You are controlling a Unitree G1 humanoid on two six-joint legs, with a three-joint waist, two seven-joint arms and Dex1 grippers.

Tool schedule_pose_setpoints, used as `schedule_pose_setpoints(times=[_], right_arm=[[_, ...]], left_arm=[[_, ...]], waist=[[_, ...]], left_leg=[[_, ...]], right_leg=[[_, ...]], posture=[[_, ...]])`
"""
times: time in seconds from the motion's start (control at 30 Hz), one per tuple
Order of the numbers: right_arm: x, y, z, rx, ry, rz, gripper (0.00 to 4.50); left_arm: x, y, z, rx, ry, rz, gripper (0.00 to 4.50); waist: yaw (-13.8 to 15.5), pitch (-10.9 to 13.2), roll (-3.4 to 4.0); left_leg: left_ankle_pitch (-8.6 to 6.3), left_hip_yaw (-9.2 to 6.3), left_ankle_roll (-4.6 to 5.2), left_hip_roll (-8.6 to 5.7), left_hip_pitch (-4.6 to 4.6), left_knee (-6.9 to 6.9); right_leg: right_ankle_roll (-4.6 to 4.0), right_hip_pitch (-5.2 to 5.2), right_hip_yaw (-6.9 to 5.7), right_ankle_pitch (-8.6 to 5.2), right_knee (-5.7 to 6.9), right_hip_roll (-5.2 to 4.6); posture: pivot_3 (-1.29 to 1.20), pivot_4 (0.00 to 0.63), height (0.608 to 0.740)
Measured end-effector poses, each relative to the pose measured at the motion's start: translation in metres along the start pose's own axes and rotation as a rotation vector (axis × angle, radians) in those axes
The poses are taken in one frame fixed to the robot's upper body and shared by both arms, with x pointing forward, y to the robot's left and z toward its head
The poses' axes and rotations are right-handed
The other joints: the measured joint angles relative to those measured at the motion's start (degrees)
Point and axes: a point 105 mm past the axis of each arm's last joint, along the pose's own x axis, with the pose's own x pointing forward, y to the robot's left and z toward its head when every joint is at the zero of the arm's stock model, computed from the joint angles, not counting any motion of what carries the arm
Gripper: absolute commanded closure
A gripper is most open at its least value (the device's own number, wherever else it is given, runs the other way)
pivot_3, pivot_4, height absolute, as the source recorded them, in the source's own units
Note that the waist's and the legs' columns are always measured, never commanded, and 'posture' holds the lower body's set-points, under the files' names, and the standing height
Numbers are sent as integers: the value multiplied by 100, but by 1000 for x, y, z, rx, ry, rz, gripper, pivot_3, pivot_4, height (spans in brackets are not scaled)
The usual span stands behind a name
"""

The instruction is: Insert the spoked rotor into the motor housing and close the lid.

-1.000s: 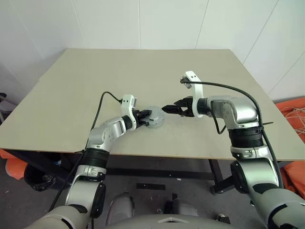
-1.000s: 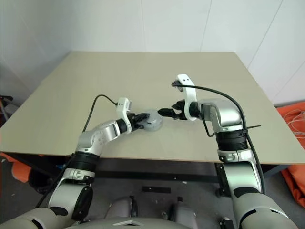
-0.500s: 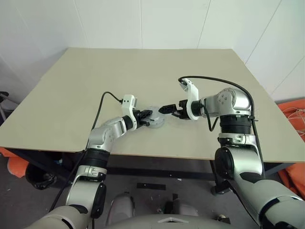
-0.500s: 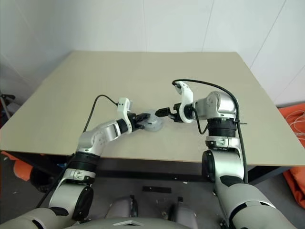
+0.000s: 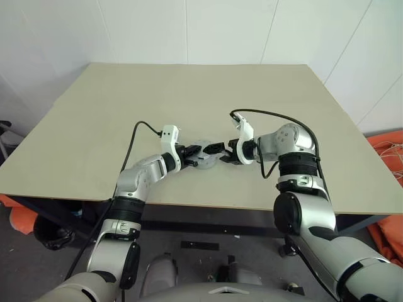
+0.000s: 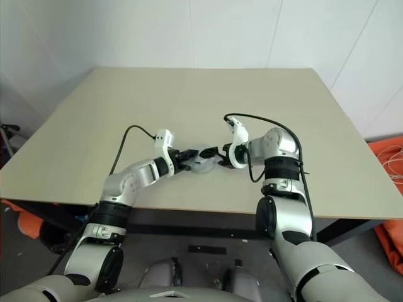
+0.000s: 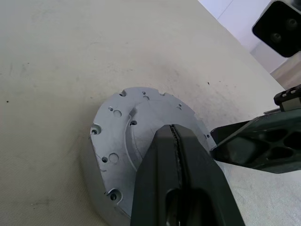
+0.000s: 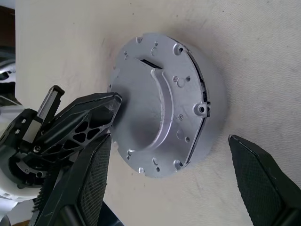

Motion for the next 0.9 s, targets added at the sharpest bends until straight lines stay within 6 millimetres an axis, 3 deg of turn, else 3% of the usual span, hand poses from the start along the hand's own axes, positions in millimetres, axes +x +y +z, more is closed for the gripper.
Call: schedule_pose_setpoints(times=[0.9], right_arm=[[4,-5,-4,197,-51,192,9]], left_arm=[[1,-4,-1,-7,0,-13,4500]], waist=[[-22,0,0]], left_leg=[[1,6,0,3,-1,0]], right_leg=[[-4,-6,-1,-2,2,1]], posture=[[0,0,740]])
